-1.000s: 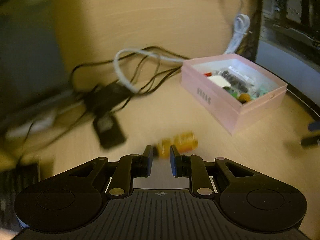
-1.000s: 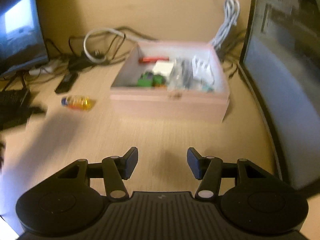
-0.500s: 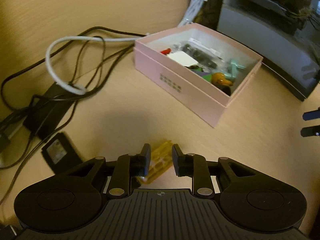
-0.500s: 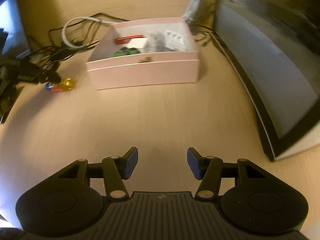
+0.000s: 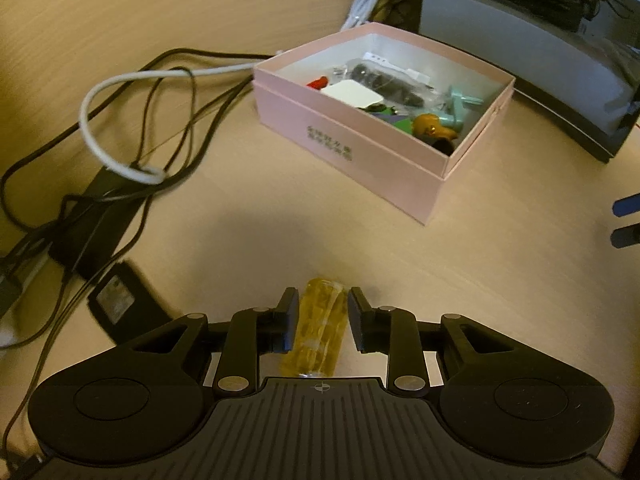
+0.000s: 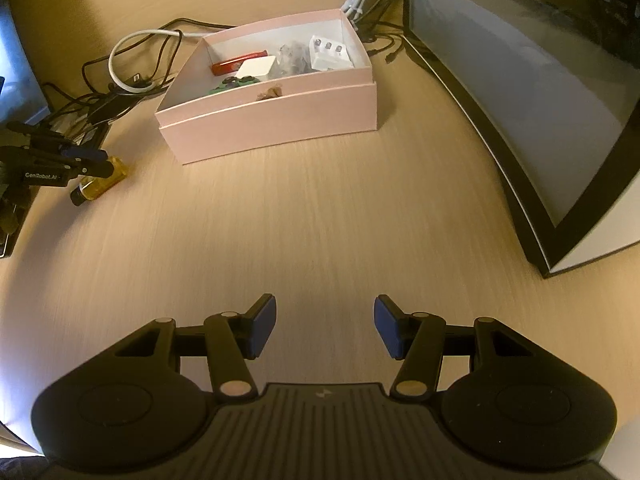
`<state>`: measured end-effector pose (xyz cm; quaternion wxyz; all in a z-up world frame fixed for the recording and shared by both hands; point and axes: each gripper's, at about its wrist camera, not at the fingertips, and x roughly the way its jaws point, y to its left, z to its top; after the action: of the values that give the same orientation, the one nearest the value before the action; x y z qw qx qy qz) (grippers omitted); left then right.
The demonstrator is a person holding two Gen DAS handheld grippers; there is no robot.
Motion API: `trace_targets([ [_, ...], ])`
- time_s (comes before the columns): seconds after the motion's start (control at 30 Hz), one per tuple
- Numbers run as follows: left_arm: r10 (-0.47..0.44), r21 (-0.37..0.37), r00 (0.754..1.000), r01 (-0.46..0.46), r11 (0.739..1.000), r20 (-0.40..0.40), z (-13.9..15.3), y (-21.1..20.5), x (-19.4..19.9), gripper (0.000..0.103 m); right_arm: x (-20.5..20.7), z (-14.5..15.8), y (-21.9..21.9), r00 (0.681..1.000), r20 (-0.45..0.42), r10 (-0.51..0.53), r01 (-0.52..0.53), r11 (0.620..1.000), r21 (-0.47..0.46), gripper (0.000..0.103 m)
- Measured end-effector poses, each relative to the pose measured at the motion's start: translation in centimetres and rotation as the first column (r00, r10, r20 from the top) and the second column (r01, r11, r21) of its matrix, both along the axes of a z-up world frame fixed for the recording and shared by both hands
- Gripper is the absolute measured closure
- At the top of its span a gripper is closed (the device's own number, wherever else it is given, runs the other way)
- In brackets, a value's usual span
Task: Organize rigid objects
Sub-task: 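Reach the left tool to the orange bottle and grasp it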
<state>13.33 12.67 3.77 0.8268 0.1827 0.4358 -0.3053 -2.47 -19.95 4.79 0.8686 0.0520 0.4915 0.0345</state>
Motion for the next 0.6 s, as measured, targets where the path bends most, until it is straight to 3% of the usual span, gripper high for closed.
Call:
trace_targets([
  [0.13,0.000,0.015,1.000,0.000,1.000,0.004,-0.1,0.2,-0.8,0.072,-0.1,-0.2,-0.2,1.000,-0.009,-0.007,0.007,1.000,0.013,0.048],
  [0.3,-0.011,0.091,0.999,0.008,0.996,0.036,-0.6,-0.5,-2.0,0.070,-0.4,-0.1,0.0,1.000,-0.003,0.006,-0.006,1.000,0.012,0.048],
  [0.4,-0.025,0.095,0.999,0.029,0.995,-0.038,-1.5,-0.6,-2.2,0.069,-0.2,-0.1,0.1,1.000,-0.003,0.011,-0.011,1.000,0.014,0.048],
  [0.6,0.032,0.067,0.999,-0.031,0.997,-0.014,-1.5,-0.3,-2.6,0.069,-0.1,-0.2,0.0,1.000,-0.011,0.009,-0.009,1.000,0.021,0.048],
])
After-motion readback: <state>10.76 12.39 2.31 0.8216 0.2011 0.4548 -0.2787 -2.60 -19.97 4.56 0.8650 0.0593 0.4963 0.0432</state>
